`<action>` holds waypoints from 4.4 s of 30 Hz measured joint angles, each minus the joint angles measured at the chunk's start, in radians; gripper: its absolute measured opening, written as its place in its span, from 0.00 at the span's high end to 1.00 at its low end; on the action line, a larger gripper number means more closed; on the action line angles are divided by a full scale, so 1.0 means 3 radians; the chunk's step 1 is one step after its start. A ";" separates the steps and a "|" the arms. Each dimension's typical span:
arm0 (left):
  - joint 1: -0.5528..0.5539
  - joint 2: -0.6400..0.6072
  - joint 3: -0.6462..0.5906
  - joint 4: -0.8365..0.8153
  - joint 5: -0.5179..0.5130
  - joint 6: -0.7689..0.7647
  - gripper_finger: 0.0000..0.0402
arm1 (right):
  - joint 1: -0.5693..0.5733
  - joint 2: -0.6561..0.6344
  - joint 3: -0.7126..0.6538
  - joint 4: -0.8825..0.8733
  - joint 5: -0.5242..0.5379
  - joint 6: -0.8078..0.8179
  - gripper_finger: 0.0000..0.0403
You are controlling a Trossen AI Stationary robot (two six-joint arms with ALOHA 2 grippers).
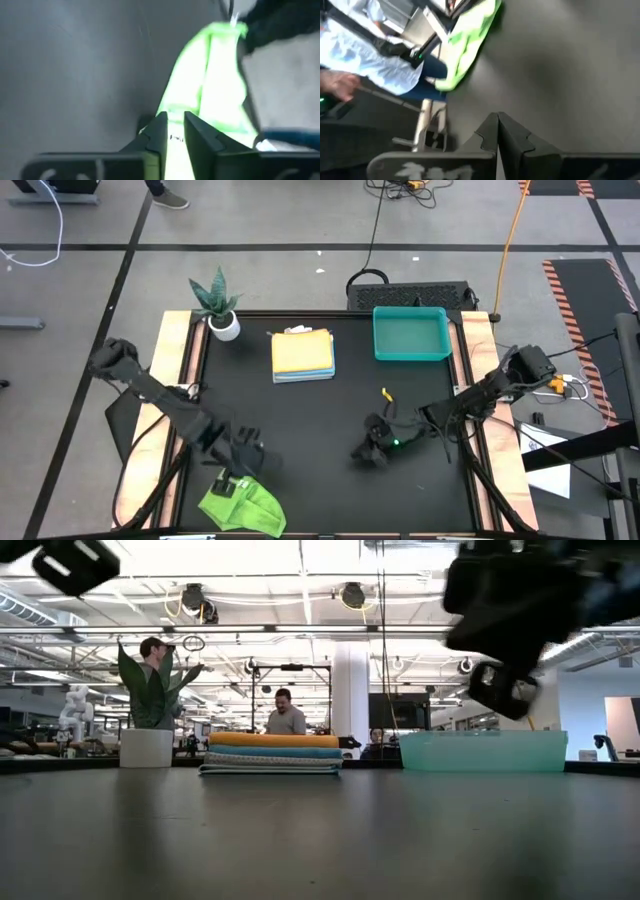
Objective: Fold microfiber towels
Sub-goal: Fold the green microfiber towel
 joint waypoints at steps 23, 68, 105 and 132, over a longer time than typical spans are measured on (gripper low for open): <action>0.0287 0.1003 -0.0004 -0.0225 0.0693 0.1445 0.55 | 0.0251 0.0000 -0.0077 0.0066 -0.0002 0.0245 1.00; 0.1080 0.0700 0.1026 0.0125 0.0162 0.0994 1.00 | 0.0250 -0.1073 -0.0077 -0.0269 -0.0450 0.0049 1.00; 0.2321 0.0598 0.0900 -0.0350 0.0084 0.0821 1.00 | -0.1267 0.0439 -0.0075 0.0521 0.0158 0.1282 0.55; 0.2320 0.0598 0.0900 -0.0375 0.0102 0.0905 1.00 | -0.1389 0.1044 0.0418 0.0109 -0.0033 0.1204 0.61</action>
